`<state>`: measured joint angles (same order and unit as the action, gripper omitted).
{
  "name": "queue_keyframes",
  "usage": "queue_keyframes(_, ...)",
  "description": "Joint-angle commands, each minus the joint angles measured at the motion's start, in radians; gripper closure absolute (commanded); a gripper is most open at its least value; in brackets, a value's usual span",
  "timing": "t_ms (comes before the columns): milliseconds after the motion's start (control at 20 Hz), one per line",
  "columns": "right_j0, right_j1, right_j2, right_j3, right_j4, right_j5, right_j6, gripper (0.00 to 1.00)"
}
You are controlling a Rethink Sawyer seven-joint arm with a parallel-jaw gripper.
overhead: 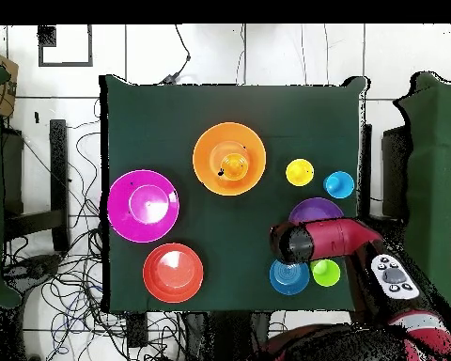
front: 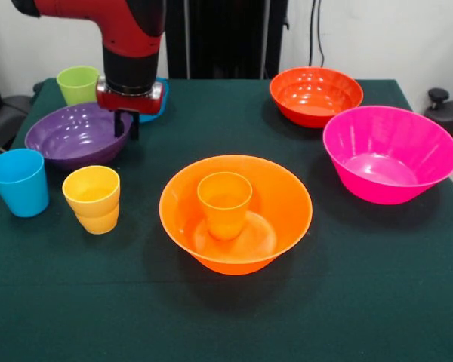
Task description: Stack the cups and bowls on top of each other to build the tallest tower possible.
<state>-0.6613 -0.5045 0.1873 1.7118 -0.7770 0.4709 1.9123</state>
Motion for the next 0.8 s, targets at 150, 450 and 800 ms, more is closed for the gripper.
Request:
queue_keyframes(150,0.078,-0.238,-0.009,0.147,0.127,0.174,0.026,1.0)
queue_keyframes(450,0.108,-0.283,-0.045,0.162,0.151,0.177,0.048,1.0)
queue_keyframes(800,0.159,-0.337,-0.054,0.194,0.239,0.185,0.098,1.0)
